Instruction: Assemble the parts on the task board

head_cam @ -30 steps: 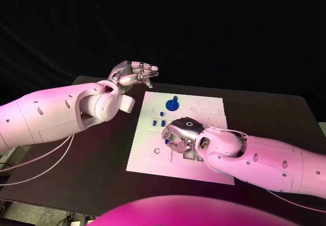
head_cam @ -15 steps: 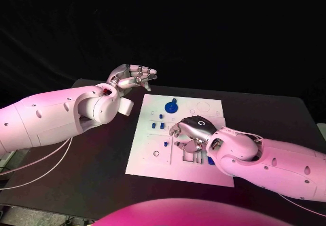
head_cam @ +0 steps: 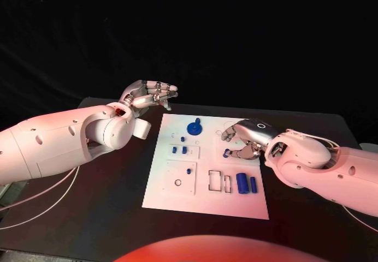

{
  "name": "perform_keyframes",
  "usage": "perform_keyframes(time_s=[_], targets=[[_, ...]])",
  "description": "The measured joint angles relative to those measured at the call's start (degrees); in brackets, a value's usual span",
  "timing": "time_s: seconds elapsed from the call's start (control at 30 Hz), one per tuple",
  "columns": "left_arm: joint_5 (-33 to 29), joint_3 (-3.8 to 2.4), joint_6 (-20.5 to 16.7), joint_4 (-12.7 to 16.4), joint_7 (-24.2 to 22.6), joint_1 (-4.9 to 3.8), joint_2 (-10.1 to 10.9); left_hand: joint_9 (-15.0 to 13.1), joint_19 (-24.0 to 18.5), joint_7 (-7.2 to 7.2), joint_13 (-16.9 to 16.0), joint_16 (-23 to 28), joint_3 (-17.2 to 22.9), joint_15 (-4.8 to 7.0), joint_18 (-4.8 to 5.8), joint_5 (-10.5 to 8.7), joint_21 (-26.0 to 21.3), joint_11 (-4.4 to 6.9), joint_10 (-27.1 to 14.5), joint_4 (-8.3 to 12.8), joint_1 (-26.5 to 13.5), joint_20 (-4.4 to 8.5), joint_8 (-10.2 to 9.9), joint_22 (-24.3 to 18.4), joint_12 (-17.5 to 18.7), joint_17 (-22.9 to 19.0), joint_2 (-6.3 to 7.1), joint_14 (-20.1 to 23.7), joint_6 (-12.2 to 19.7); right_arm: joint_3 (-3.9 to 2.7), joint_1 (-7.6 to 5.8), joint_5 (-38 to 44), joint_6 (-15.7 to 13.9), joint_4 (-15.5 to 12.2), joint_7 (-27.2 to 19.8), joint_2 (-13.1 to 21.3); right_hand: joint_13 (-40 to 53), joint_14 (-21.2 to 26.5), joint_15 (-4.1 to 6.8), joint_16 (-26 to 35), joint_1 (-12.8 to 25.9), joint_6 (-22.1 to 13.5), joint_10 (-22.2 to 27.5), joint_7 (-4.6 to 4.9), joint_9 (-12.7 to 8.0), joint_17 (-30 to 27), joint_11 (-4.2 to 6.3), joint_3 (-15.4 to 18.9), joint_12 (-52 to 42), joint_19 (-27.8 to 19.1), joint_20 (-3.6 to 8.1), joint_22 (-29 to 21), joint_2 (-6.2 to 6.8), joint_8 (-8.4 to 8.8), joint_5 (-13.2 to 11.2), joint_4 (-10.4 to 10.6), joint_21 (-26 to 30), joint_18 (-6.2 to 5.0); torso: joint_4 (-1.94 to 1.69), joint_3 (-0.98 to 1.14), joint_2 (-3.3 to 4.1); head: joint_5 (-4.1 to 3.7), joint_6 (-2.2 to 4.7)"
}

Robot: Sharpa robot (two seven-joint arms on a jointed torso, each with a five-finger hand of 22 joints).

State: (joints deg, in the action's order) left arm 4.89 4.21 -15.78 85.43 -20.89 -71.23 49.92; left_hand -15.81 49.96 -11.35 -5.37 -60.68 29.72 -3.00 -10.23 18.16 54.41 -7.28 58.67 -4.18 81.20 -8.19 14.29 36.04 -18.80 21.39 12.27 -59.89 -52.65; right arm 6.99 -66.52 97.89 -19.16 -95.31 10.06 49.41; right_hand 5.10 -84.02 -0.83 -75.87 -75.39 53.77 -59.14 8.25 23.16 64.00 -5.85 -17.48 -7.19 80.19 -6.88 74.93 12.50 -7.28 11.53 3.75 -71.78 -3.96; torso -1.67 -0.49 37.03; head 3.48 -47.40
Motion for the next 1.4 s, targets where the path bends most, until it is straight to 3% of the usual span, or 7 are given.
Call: perform_keyframes(time_s=[0.17, 0.53, 0.77, 0.93, 1.23, 1.4], targets=[[0.00, 0.01, 0.16, -0.06, 0.03, 0.00, 0.03, 0.00, 0.00, 0.00, 0.00, 0.00, 0.00, 0.00, 0.00, 0.00, 0.00, 0.00, 0.00, 0.00, 0.00, 0.00, 0.00, 0.00, 0.00, 0.00, 0.00, 0.00, 0.00, 0.07, -0.07, -0.51, 1.90, 0.65, -0.29, 0.16, -0.10, 0.00, 0.00, 0.00, -0.94, 0.17, 0.09, -0.38, -0.17, -0.04, -0.09, 1.85, -0.87, 0.00, 0.00, 0.00, -0.56, 0.00, 0.00, 0.94, 0.01, 0.00, -0.10, 0.03, 0.07, -0.18, 0.06], [0.00, 0.01, 0.39, -0.09, 0.11, 0.01, 0.16, 0.00, 0.00, 0.00, 0.00, 0.00, 0.00, 0.00, 0.00, 0.00, 0.00, 0.00, 0.00, 0.00, 0.00, 0.00, 0.00, 0.00, 0.00, 0.00, 0.00, 0.00, 0.00, 0.28, 0.29, -1.12, 4.51, 2.36, -1.08, -1.02, -0.10, 0.00, 0.00, -0.19, -2.37, 0.06, -0.33, -0.88, -0.55, 0.22, 0.33, 2.03, -2.65, 0.30, 0.30, -0.01, -1.55, 0.00, -0.32, 1.35, -0.22, 0.00, -0.17, -0.03, 0.14, -0.19, -0.04], [0.00, 0.01, 0.46, -0.08, 0.20, 0.01, 0.25, 0.00, 0.22, -0.21, 0.00, 0.00, 0.00, 0.00, 0.00, 0.00, 0.00, 0.00, 0.00, 0.00, 0.00, -0.22, 0.21, -0.07, -0.28, -0.06, 0.00, 0.00, 0.21, 0.35, 0.50, -1.59, 5.11, 3.58, -1.66, -1.86, 0.10, -0.01, 0.65, -2.26, -4.10, 3.28, -5.85, -0.60, -0.73, 2.75, 1.49, -3.72, -4.65, 2.69, 1.03, -0.02, -3.28, -0.89, -4.68, 2.78, -4.23, 0.00, -0.21, -0.03, 0.18, -0.19, -0.24], [0.00, 0.02, 0.50, -0.07, 0.26, 0.01, 0.28, 0.00, 0.22, -0.21, 0.00, 0.00, 0.00, 0.00, 0.00, 0.00, 0.00, 0.00, 0.00, 0.00, 0.00, -0.22, 0.21, -0.07, -0.28, -0.06, 0.00, 0.00, 0.21, 0.36, 0.64, -1.89, 5.31, 3.96, -1.98, -2.18, 0.06, 0.00, 1.06, -2.68, -4.10, 5.70, -8.12, -0.77, -0.68, 3.35, 1.96, -7.31, -4.65, 3.01, 1.35, -0.02, -3.28, -1.78, -5.42, 3.43, -5.54, -0.01, -0.17, -0.03, 0.18, -0.19, -0.43], [0.00, 0.02, 0.55, -0.15, 0.39, 0.00, 0.24, 0.05, 0.22, -0.21, 0.00, 0.00, 0.00, 0.00, 0.01, 0.00, 0.00, 0.00, 0.00, 0.00, 0.00, -0.22, 0.21, -0.13, -0.28, -0.05, 0.00, 0.00, 0.21, 0.36, 0.84, -2.21, 4.97, 4.26, -2.31, -2.61, -0.02, 0.00, 1.06, -3.12, -4.10, 7.35, -9.50, -1.19, -0.39, 3.75, 2.22, -10.17, -3.89, 3.54, 1.46, -0.02, -3.28, -2.78, -5.92, 3.84, -6.45, -0.01, -0.13, -0.03, 0.11, -0.19, -0.52], [0.00, 0.02, 0.57, -0.22, 0.46, 0.00, 0.23, 0.05, 0.22, -0.21, 0.00, 0.00, 0.00, 0.00, 0.01, 0.00, 0.00, 0.00, 0.00, 0.00, 0.23, -0.22, 0.21, -0.13, -0.28, -0.05, -0.23, 0.00, 0.20, 0.38, 0.94, -2.24, 3.91, 4.31, -2.25, -2.62, -0.07, 0.00, 1.06, -3.37, -4.10, 7.37, -9.49, -1.18, -0.26, 3.92, 2.22, -11.69, -3.28, 3.62, 1.55, -0.03, -3.28, -2.83, -6.43, 3.65, -6.61, 0.60, -0.13, -0.03, 0.07, -0.41, -0.58]])
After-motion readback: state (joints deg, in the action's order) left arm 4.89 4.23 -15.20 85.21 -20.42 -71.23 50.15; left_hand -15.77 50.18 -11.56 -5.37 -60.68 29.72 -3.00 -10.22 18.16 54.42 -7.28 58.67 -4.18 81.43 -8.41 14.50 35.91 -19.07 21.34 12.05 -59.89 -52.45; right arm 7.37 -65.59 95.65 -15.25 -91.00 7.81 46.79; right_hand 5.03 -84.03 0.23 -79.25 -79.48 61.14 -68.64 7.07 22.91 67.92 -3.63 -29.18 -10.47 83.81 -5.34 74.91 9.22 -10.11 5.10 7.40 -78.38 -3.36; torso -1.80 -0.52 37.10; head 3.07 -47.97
